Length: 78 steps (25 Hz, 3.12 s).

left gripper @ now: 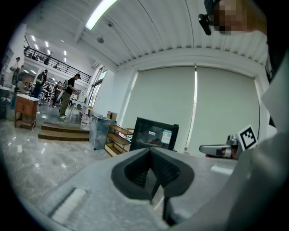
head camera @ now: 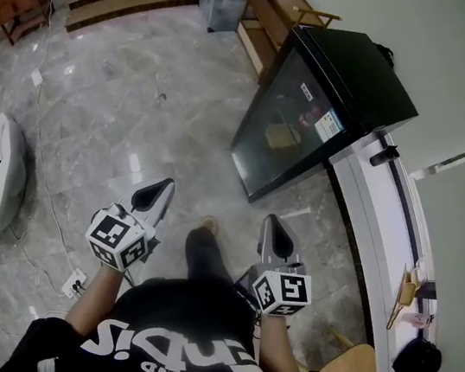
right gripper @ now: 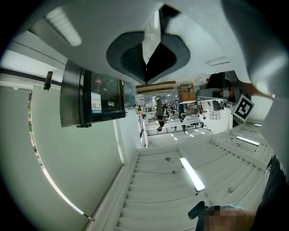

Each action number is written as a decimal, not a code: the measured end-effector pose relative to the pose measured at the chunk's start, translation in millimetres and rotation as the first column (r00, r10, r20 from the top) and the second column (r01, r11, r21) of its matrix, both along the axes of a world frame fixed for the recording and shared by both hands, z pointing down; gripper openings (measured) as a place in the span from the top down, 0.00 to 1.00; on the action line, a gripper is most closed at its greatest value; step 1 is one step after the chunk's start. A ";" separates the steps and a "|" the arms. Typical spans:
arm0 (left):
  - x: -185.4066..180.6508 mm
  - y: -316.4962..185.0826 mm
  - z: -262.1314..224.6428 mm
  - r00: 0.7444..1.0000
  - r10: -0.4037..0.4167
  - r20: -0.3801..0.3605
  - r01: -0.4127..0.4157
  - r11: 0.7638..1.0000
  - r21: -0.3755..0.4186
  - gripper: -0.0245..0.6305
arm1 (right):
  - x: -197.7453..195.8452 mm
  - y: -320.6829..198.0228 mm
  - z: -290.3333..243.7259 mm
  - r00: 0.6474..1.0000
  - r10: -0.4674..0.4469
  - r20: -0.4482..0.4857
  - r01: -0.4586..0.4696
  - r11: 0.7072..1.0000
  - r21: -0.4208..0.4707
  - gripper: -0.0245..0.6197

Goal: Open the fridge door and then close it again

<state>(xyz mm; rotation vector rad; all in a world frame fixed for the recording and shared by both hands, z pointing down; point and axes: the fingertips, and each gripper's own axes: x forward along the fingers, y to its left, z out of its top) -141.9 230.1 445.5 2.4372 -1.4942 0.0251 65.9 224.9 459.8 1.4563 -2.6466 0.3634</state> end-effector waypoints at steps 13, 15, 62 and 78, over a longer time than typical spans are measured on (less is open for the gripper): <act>17.2 -164.1 -30.9 1.000 0.015 0.016 -0.015 0.999 0.030 0.96 | 7.3 -164.6 -25.6 1.000 -0.027 0.001 0.027 0.999 0.024 0.96; 18.9 -188.0 -33.7 1.000 0.010 0.013 -0.010 0.999 0.034 0.96 | 9.1 -189.6 -28.5 0.999 -0.034 0.002 0.034 0.999 0.028 0.96; 33.7 -405.2 -25.0 0.970 0.235 -0.059 -0.234 0.972 0.024 0.63 | -21.6 -363.6 -30.3 0.998 0.020 0.052 -0.020 1.000 0.006 0.96; 68.6 -484.2 9.7 0.932 0.363 -0.009 -0.363 0.931 -0.024 0.63 | -15.0 -380.9 -21.7 0.994 0.100 0.051 -0.099 0.995 -0.017 0.96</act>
